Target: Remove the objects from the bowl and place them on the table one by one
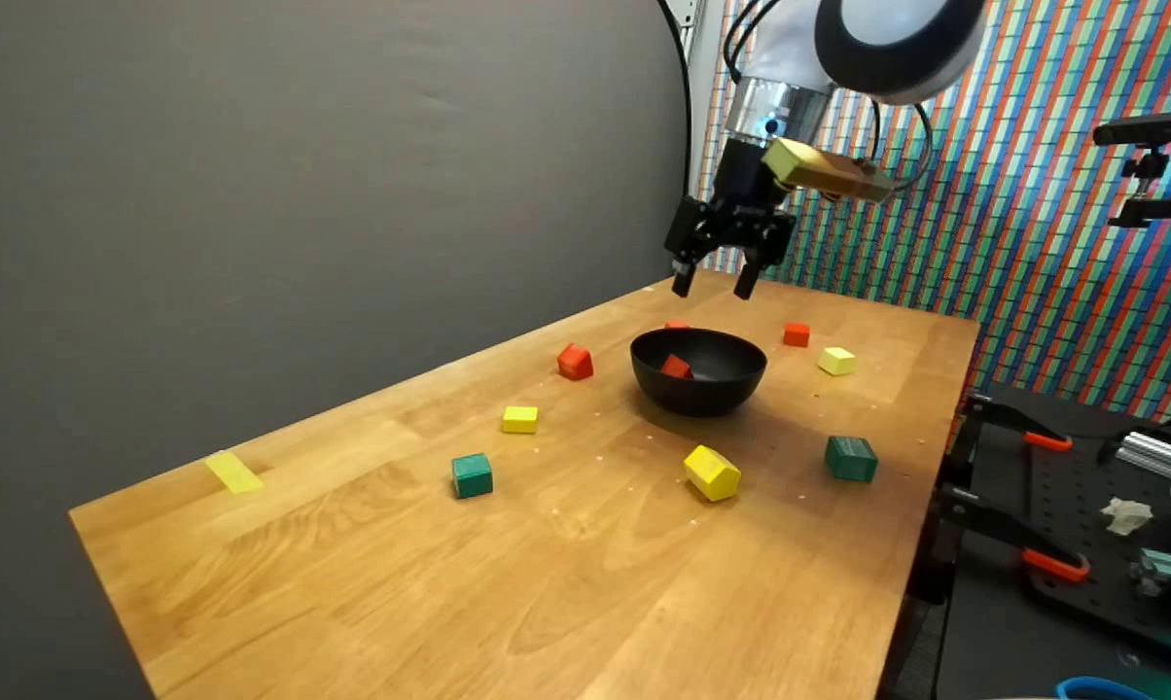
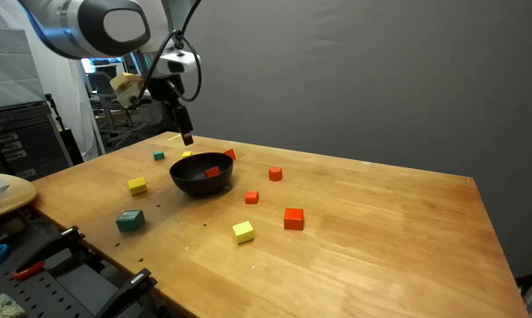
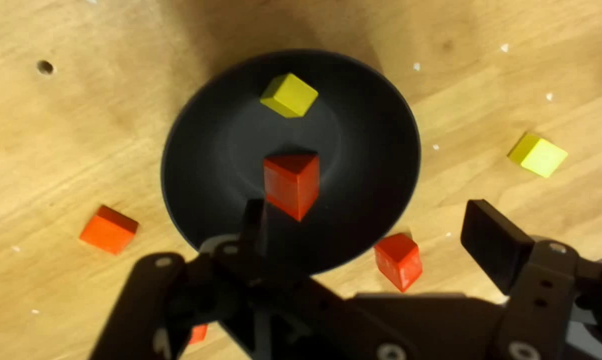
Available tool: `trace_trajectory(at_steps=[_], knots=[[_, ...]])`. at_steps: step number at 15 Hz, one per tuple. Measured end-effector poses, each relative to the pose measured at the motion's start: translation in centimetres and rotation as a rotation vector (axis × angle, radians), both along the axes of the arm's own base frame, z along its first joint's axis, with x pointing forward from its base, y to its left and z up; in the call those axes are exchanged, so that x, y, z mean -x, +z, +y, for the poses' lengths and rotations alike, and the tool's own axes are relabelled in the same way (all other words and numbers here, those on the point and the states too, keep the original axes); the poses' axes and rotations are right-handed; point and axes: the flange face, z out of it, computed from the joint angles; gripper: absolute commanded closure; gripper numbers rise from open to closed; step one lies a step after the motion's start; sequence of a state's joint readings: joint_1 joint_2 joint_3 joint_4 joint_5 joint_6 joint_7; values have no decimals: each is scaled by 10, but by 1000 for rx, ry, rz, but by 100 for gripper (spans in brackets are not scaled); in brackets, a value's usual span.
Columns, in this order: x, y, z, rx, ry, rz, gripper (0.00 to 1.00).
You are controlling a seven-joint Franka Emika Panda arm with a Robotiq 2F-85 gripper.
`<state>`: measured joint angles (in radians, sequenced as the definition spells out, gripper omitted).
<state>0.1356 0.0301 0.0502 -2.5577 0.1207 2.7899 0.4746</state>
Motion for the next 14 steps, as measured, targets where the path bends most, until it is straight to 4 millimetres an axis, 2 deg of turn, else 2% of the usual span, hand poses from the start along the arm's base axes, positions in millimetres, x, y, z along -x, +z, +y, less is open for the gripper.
trace_trajectory(at_steps=[2, 8, 11, 14], knots=[[-21, 9, 3, -9, 4, 22, 0], [-14, -11, -1, -10, -7, 81, 0], [-15, -23, -12, -16, -10, 120, 1], [-23, -33, -29, -27, 1, 147, 8]])
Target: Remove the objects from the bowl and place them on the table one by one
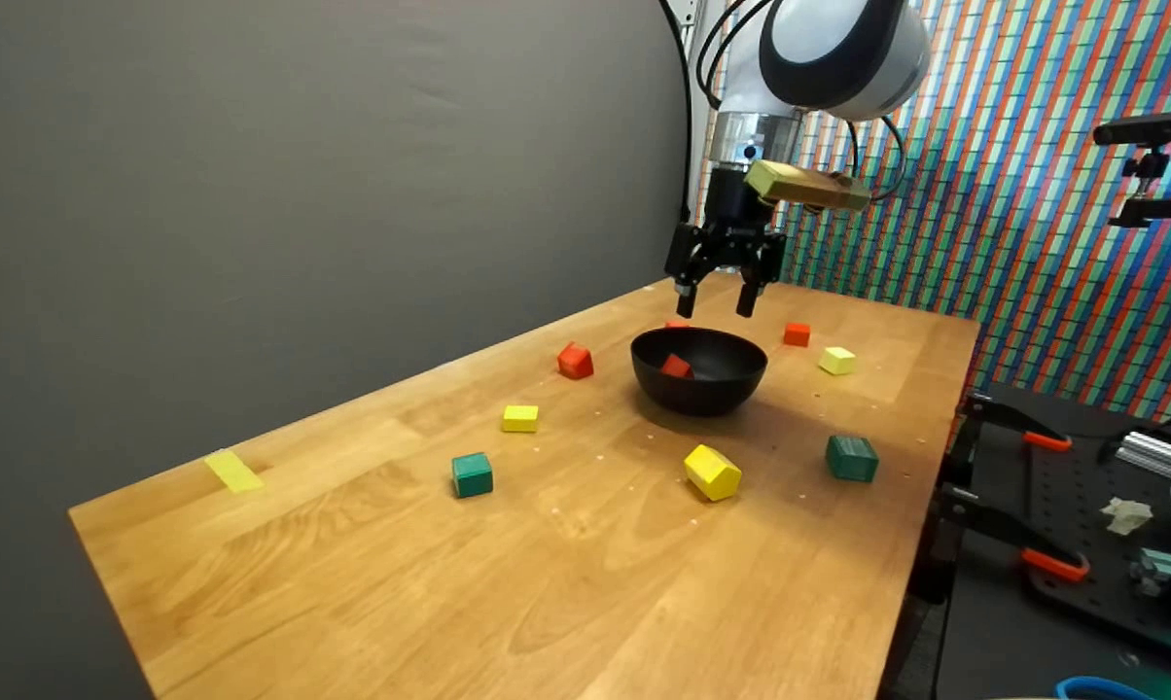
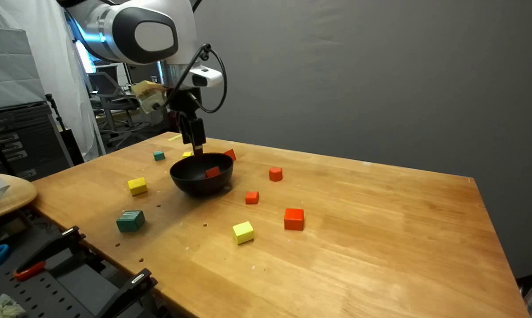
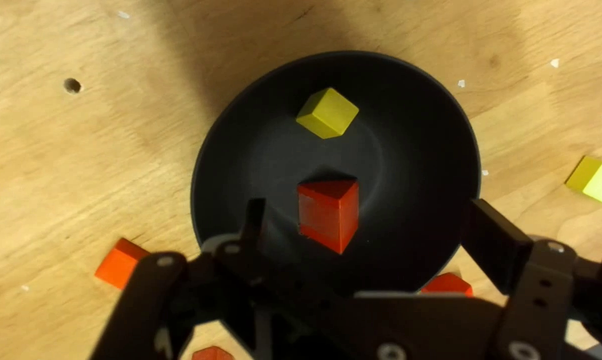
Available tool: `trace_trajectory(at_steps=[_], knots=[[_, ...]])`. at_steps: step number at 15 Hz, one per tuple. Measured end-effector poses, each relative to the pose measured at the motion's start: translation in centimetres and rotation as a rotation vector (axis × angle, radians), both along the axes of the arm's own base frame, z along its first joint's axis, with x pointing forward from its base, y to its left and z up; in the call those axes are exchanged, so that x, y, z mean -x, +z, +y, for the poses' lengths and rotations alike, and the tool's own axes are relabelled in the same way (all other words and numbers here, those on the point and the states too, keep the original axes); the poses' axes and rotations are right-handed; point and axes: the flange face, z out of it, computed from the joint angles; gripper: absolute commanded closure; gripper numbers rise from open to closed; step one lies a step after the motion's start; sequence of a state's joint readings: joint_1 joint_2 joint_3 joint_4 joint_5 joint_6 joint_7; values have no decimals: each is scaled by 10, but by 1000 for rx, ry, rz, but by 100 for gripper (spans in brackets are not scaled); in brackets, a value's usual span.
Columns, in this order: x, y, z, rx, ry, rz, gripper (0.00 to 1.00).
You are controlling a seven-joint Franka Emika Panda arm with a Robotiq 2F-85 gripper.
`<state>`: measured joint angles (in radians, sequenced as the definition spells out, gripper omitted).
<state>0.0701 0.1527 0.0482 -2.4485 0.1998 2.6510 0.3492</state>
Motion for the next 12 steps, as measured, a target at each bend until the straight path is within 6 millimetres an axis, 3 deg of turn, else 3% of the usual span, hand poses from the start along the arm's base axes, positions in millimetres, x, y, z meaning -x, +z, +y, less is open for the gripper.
trace_trajectory(at_steps=[5, 9, 12], knots=[[-16, -28, -13, -7, 64, 84, 4], [-28, -53, -5, -18, 113, 136, 1], [-33, -73, 6, -24, 133, 169, 7]])
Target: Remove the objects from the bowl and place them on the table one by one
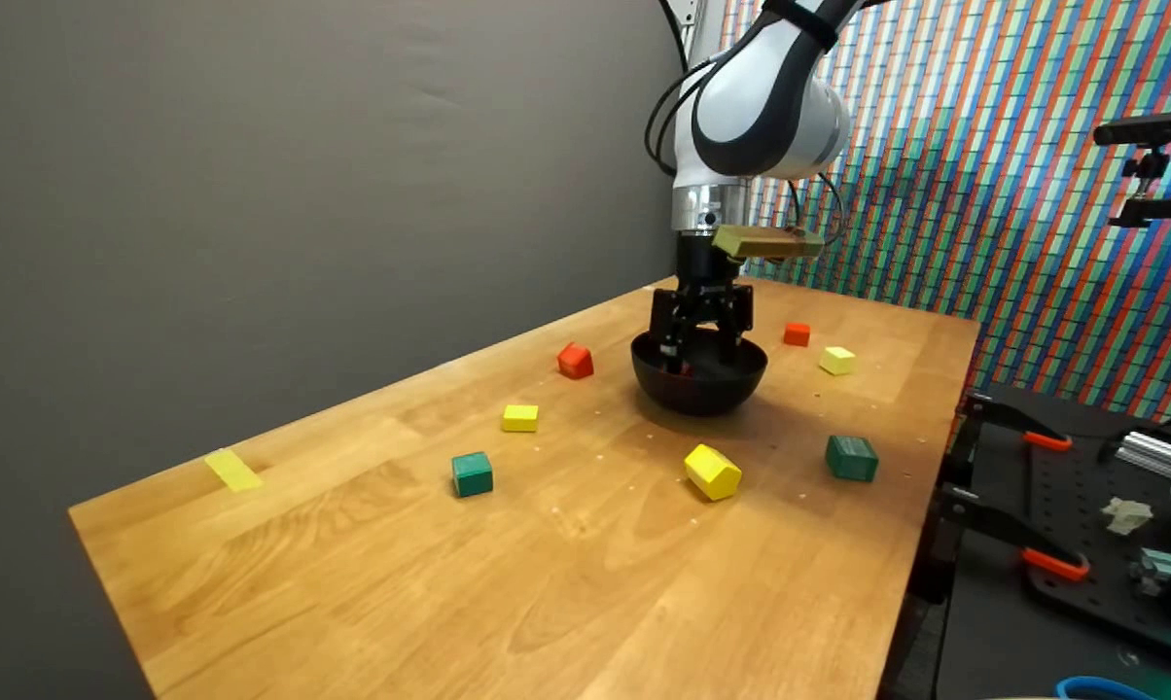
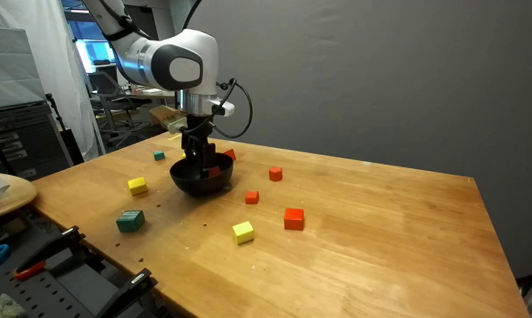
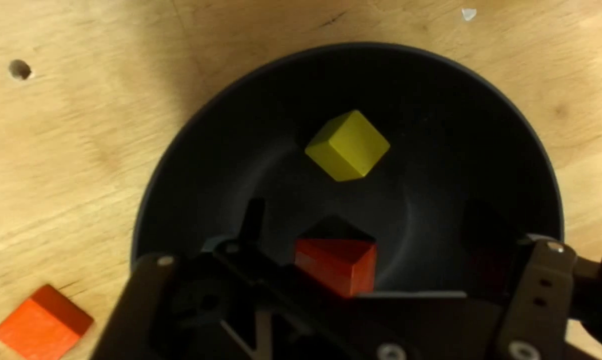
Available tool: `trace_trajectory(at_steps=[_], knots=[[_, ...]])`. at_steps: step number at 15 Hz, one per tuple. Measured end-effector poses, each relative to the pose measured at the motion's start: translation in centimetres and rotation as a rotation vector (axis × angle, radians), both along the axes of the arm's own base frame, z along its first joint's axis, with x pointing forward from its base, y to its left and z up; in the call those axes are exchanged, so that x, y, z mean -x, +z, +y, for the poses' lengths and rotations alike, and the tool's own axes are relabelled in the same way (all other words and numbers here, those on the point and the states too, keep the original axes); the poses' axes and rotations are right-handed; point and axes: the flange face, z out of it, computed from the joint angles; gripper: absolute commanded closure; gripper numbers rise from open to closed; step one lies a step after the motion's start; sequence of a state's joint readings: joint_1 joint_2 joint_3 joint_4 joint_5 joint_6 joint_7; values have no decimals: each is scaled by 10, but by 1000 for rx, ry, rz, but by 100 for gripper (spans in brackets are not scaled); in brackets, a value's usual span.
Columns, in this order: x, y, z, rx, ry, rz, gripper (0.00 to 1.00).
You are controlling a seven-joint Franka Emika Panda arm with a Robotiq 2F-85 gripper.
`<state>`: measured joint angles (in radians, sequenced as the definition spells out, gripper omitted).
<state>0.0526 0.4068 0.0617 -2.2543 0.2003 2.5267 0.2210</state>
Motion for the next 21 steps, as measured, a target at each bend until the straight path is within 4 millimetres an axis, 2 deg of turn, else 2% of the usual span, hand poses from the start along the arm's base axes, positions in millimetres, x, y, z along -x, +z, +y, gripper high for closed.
trace_trajectory(at_steps=[1, 2, 4, 5, 8, 11, 12, 17, 19, 21], knots=[[0, -7, 4, -2, 7, 11, 12], [0, -14, 8, -3, 13, 22, 12], [2, -26, 16, -5, 25, 43, 22], [3, -31, 19, -5, 28, 52, 38], [4, -35, 22, -2, 22, 60, 63], [3, -35, 20, 2, 0, 61, 84], [2, -33, 21, 3, -5, 59, 87], [-3, -25, 23, 8, -40, 39, 84], [-11, -7, 24, 4, -43, -3, 84], [-20, 29, 25, -2, -42, -69, 84]])
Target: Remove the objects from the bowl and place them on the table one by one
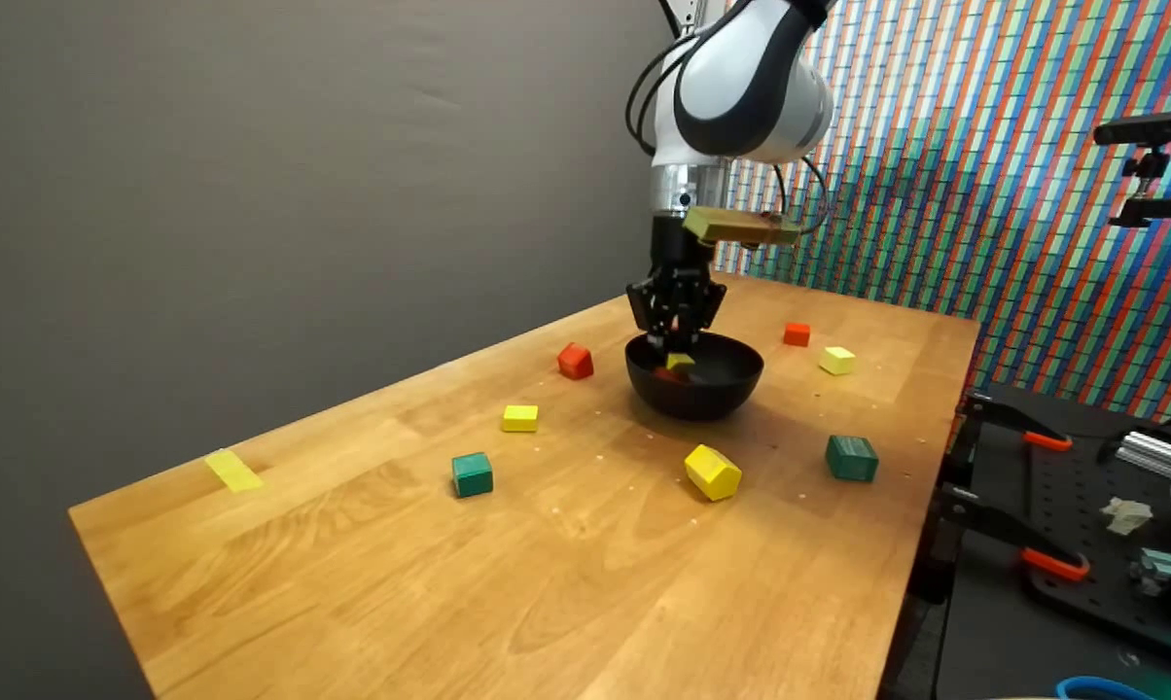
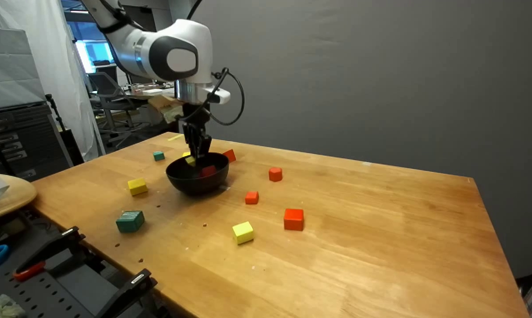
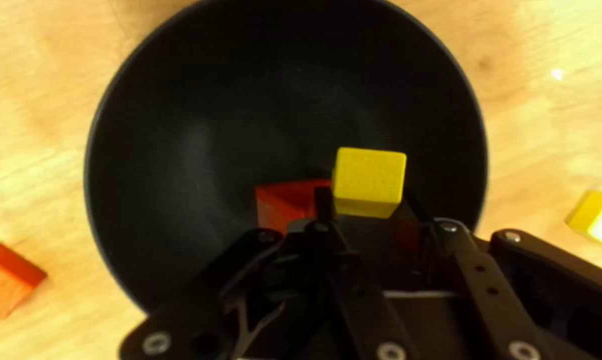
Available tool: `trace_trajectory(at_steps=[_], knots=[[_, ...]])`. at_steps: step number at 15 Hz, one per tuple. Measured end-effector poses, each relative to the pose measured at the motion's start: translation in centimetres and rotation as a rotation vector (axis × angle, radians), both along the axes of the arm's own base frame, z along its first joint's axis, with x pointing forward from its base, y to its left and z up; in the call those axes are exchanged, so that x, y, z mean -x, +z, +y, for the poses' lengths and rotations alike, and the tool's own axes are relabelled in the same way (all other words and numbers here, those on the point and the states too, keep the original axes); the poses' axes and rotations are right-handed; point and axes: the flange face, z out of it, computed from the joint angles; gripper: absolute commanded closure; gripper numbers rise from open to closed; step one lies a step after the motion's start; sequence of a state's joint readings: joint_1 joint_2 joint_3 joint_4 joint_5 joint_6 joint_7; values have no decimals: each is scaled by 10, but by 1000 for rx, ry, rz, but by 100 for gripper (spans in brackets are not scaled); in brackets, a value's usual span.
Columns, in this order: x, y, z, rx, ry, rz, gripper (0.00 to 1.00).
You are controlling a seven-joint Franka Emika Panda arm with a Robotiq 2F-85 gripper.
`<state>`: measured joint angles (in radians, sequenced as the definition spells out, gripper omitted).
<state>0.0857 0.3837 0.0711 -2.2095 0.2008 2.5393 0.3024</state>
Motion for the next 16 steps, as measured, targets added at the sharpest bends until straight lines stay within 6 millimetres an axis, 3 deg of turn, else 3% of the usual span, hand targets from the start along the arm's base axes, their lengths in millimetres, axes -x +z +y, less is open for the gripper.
trace_trajectory(at_steps=[4, 7, 9, 11, 12, 14, 16], knots=[[-11, 94, 15, -22, 28, -162, 84], [-11, 131, 50, -49, 78, -235, 84], [-12, 131, 82, -63, 134, -241, 84], [-14, 114, 112, -60, 210, -240, 84], [-17, 100, 124, -44, 256, -244, 42], [-25, 67, 140, -12, 328, -235, 35], [-35, 40, 147, 15, 375, -227, 20]])
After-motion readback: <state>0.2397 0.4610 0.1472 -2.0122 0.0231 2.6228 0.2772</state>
